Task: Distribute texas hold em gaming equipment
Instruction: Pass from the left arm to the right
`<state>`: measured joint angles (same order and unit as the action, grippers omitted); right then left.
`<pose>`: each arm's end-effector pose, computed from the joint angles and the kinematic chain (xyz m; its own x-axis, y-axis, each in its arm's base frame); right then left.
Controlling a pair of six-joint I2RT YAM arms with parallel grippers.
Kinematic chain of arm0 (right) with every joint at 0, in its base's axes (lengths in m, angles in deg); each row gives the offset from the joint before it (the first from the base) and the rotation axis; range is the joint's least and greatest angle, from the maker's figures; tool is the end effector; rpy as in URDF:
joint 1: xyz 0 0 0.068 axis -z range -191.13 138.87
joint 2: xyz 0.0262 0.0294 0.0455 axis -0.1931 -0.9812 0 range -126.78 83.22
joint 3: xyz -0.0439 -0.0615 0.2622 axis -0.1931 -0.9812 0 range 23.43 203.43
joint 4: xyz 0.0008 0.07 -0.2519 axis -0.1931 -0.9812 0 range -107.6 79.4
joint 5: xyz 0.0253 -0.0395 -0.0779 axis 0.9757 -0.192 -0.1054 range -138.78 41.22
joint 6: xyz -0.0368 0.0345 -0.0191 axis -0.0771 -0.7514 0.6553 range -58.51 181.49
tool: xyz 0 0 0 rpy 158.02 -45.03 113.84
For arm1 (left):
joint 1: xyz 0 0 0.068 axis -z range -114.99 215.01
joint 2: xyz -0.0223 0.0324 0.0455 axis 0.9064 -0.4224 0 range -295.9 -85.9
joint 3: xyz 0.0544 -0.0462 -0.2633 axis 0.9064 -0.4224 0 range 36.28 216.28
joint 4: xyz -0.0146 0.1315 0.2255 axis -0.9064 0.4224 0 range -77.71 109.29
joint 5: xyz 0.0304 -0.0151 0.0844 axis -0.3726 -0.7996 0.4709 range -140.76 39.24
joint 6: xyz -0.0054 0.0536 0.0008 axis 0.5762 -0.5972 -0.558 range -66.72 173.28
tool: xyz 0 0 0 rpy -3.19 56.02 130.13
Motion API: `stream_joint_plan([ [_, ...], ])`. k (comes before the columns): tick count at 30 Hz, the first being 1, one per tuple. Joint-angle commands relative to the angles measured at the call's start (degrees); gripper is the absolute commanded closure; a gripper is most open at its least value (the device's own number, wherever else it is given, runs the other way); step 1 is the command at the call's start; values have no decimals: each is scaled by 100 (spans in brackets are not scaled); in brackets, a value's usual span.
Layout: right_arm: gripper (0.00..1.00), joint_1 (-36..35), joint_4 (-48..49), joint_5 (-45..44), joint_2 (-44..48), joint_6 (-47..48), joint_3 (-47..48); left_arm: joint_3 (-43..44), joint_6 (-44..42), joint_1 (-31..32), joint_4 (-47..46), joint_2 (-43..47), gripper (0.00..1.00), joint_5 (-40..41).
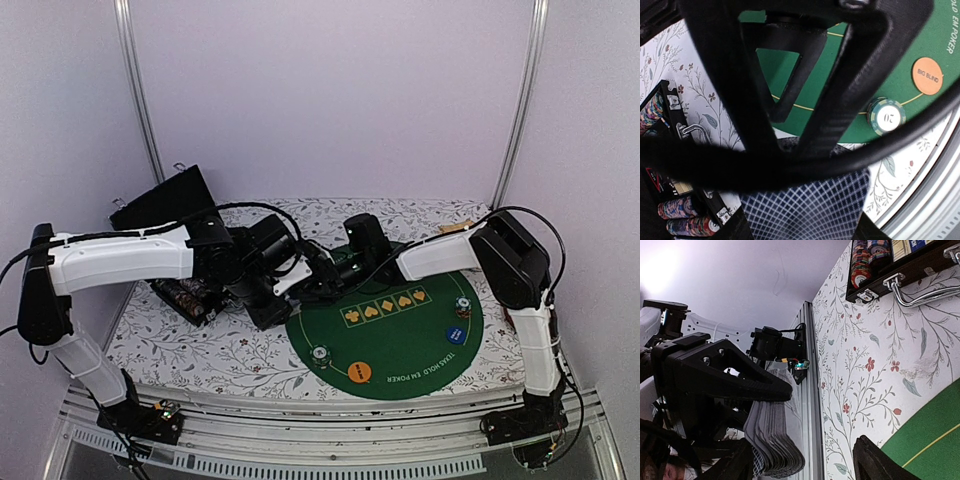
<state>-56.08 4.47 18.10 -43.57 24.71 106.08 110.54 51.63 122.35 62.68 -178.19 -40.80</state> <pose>0.3114 0.3571 0.1546 -0.7822 -0.4484 -0.4326 -0.4720 -0.0268 0.8812 0.1790 -0.2680 0.2570 -0.4788 0.7994 -0.3630 0.8089 0.5624 0.1714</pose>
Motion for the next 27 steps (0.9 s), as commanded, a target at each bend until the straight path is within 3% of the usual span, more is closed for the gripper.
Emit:
stream_joint_plan([
  [1, 33, -127, 587, 315, -209, -468, 125, 205, -87, 47, -24, 3, 49, 208],
  [8, 54, -165, 837, 507, -278, -854, 95, 189, -114, 42, -30, -67, 49, 363],
  [13, 87, -165, 907, 716, -189, -874, 61, 69, -116, 37, -42, -88, 50, 346],
  [15, 96, -165, 977, 791, -138, -896, 4, 12, -143, 25, -96, -80, 49, 328],
  [18, 98, -157, 982, 904, -72, -863, -57, -157, -211, -13, -198, -47, 43, 322],
  [22, 98, -156, 969, 909, 70, -740, -135, -404, -308, -214, -437, 73, 15, -47],
  [27, 98, -161, 969, 858, 144, -717, -193, -550, -316, -419, -687, 229, 8, -376],
])
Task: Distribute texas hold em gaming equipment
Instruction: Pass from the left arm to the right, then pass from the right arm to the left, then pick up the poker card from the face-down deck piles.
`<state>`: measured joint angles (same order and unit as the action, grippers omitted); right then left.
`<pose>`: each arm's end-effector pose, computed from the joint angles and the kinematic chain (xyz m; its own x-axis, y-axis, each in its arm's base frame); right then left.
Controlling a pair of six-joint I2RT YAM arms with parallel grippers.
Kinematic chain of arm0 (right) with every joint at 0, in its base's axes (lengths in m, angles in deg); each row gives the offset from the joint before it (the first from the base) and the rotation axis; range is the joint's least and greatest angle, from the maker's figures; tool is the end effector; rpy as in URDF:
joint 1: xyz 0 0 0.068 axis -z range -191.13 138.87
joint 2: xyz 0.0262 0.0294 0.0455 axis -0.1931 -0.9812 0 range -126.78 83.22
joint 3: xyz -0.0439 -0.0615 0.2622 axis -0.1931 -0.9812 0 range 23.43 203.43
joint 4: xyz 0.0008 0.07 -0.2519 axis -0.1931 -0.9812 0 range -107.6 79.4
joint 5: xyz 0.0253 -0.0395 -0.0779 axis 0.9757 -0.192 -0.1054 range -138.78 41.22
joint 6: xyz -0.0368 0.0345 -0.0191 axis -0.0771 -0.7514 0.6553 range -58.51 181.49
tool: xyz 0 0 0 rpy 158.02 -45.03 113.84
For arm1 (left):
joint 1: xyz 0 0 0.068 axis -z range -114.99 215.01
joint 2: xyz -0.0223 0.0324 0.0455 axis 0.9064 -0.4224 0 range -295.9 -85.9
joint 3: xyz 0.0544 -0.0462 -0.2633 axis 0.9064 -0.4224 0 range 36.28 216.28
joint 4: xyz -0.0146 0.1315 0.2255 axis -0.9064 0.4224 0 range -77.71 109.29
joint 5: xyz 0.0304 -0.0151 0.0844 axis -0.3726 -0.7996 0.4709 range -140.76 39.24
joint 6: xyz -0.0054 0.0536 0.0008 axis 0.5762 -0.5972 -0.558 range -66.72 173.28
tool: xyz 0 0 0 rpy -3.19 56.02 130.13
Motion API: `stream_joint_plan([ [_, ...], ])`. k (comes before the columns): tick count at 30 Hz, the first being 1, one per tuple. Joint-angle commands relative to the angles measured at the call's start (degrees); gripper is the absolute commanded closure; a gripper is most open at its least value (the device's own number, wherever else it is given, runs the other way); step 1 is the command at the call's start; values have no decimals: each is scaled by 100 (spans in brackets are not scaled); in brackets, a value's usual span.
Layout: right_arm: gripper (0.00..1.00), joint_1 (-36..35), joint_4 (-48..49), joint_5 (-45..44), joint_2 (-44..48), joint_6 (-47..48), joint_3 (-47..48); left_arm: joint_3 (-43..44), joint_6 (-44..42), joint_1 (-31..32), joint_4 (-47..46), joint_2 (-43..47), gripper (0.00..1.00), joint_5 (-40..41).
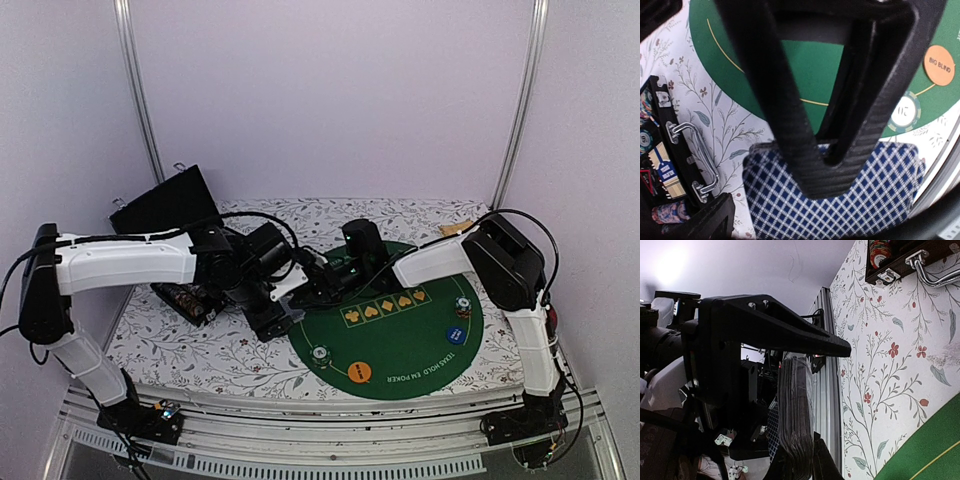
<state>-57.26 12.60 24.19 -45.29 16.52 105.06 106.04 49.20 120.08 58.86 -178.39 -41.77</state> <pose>0.3033 0.3646 0.1483 -0.7751 -0.5074 -0.3766 -0.3821 -0.0984 0.9189 0.1873 -0.2586 0.2358 -0.4790 0.8084 -0.3421 0.8142 0.5548 0.1710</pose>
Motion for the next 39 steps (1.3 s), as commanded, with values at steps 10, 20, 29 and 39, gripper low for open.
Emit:
stream_joint_plan([
  [10, 98, -41, 145, 131, 307, 135, -93, -140, -120, -227, -438, 340, 49, -614],
  [20, 52, -39, 104, -179, 327, 200, -130, -131, -115, -232, -633, 461, 56, -569],
  [29, 55, 13, -560, -635, 421, 669, -136, -138, -131, -229, -562, 419, 56, -523],
  [39, 78, 157, -1782, -1017, 784, 1583, -28, -260, -75, -233, -568, 368, 57, -543],
])
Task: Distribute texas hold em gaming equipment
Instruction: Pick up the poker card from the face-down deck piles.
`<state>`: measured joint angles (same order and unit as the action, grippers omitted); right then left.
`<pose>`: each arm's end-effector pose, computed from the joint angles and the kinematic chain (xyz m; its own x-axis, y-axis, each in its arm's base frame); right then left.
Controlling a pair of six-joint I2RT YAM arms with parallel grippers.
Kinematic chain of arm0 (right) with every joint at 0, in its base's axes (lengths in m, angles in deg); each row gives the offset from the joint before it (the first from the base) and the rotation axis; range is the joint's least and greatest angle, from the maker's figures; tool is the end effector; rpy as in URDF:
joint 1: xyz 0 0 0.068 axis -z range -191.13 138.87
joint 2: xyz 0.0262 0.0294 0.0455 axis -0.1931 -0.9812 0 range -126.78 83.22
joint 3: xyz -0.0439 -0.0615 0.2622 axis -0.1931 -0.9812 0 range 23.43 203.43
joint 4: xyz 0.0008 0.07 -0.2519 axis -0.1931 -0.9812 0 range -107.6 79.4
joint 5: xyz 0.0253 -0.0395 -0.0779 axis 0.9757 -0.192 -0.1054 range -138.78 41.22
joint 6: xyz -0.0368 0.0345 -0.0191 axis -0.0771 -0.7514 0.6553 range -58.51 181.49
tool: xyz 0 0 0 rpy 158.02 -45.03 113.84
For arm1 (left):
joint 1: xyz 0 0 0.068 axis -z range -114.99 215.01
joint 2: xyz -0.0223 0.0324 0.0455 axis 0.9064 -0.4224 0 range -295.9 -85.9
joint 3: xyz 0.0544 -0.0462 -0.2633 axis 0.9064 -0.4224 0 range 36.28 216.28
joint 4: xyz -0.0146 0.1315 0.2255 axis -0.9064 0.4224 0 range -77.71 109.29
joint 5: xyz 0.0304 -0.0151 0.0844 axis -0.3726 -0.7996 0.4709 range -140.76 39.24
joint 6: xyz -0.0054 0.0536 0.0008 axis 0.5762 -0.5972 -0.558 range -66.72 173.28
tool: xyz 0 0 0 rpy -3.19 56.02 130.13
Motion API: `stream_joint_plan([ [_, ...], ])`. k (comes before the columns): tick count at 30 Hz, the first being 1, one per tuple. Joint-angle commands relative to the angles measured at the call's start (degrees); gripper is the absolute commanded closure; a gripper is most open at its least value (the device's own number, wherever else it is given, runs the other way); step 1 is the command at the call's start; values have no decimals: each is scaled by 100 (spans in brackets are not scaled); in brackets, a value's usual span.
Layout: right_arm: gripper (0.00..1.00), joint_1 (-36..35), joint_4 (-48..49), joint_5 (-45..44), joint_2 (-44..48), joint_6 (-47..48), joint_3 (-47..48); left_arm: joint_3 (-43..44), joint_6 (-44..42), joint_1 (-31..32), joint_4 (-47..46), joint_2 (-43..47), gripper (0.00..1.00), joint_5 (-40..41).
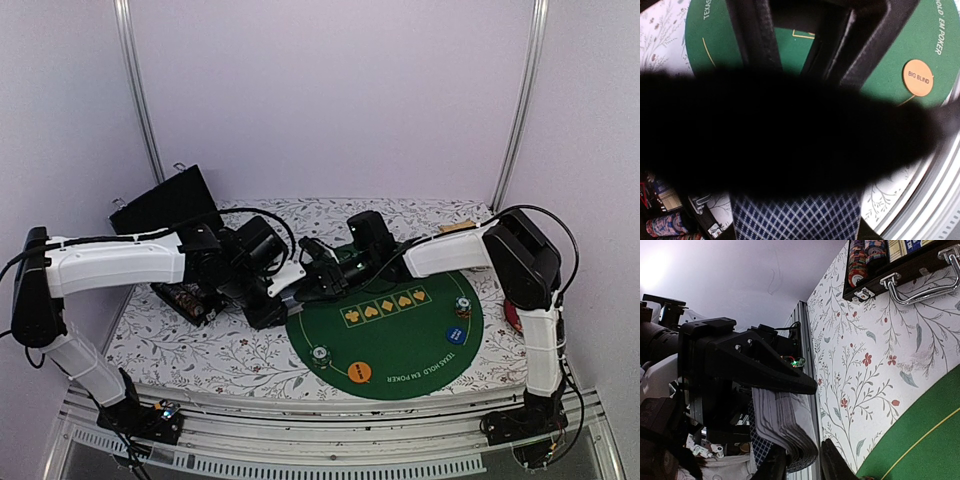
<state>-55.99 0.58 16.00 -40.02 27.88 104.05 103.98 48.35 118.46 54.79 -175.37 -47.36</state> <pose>0.3046 0.3486 0.1660 -0.7772 -0.4404 -0.4495 -0.5014 0.0017 0.8652 0.1892 -0.2517 0.2436 -0.4670 0.7738 -0.4279 0.8297 0.5508 0.0905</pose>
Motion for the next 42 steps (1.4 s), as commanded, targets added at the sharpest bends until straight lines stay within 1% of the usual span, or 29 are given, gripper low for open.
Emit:
stream_joint_plan([
  [1, 80, 30, -594, -196, 269, 457, 68, -55, 12, -72, -163, 63, 57, 43],
  [4, 79, 24, -599, -149, 270, 485, 83, -38, 9, -72, -187, 46, 57, 56],
  [6, 70, -2, -591, -30, 243, 486, 129, -33, 12, -71, -209, 36, 57, 0],
  [8, 63, -61, -590, -37, 239, 506, 206, -16, 1, -67, -207, 12, 57, 8],
  [10, 54, -157, -547, -161, 200, 557, 278, -3, -7, -71, -239, 0, 57, -5],
  [11, 51, -183, -524, -177, 133, 559, 340, 2, -8, -72, -249, 0, 57, -42],
  [14, 48, -232, -520, -121, -88, 465, 555, -2, 9, -71, -270, -9, 57, -60],
  [17, 48, -226, -623, -328, -106, 481, 596, -11, 8, -67, -269, 4, 57, -29],
  [19, 49, -219, -962, -544, -81, 711, 656, -40, 15, -72, -266, 15, 57, -70],
  [21, 53, -190, -1226, -742, 2, 918, 642, -91, 11, -67, -267, 54, 57, -38],
  [25, 63, -68, -1211, -1002, 247, 980, 331, -134, 10, -78, -269, 96, 57, -27],
  [30, 68, -54, -1429, -1127, 415, 1127, 315, -154, -6, -78, -278, 70, 58, 24],
  [37, 78, -54, -1723, -1308, 527, 1303, 365, -187, 7, -94, -287, 94, 58, 38],
  [42, 80, -50, -2026, -1438, 621, 1438, 471, -228, 32, -97, -286, 95, 58, 36],
])
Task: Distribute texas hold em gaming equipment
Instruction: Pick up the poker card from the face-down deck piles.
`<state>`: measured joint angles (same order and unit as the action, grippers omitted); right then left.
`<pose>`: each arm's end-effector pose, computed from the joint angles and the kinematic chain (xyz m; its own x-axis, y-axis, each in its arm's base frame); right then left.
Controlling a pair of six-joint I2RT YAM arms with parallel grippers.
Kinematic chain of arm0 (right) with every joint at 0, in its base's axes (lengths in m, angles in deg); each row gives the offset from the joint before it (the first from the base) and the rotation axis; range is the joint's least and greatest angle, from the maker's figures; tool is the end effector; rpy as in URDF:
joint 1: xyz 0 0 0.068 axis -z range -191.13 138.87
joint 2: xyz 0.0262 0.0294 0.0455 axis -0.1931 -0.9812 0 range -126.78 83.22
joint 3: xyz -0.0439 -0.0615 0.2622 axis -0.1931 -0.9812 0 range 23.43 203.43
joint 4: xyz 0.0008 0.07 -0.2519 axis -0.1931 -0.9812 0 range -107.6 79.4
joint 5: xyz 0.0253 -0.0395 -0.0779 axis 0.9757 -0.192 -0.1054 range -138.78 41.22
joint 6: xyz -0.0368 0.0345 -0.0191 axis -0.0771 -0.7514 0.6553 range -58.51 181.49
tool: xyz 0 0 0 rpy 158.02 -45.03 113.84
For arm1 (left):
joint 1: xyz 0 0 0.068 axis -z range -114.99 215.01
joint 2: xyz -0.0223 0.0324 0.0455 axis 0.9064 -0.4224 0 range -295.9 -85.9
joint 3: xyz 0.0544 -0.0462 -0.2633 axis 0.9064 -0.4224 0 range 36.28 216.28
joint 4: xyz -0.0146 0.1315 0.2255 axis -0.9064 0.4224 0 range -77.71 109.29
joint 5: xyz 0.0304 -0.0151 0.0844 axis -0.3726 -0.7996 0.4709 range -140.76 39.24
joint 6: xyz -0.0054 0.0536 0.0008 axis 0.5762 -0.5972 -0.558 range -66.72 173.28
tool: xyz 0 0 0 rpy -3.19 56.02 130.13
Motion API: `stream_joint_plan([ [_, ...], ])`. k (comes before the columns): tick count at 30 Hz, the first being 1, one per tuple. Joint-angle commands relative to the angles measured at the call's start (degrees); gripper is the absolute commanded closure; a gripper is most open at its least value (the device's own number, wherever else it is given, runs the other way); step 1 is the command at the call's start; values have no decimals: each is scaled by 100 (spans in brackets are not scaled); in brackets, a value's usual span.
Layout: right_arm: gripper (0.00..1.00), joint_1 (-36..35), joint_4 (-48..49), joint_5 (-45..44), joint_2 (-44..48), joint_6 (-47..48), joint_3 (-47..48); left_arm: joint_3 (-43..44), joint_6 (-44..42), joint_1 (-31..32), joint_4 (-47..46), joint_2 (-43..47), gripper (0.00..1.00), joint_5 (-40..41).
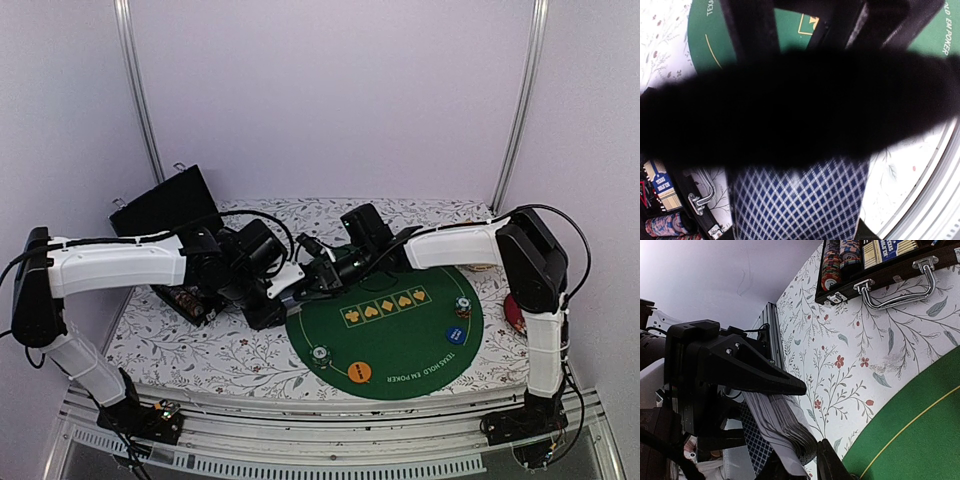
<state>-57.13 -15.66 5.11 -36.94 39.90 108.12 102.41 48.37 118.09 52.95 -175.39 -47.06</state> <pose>0.2983 0.3503 0.1867 -0.7327 -0.4464 -0.5137 -0.6248 0.1419 0.7678 0.1906 -0.2500 0.2369 -0.4713 0.7693 -0.4314 0.8241 0.5584 0.0953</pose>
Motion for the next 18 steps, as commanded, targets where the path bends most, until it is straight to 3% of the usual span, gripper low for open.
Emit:
stream_joint_plan([
  [1, 80, 64, -449, -386, 365, 263, 59, -78, 34, -61, -103, 99, 58, 20],
  [5, 86, 58, -597, -460, 464, 336, 48, -71, 58, -54, -103, 74, 58, -24],
  [18, 91, 60, -1113, -779, 659, 642, 122, -65, 84, -70, -103, 48, 57, -33],
])
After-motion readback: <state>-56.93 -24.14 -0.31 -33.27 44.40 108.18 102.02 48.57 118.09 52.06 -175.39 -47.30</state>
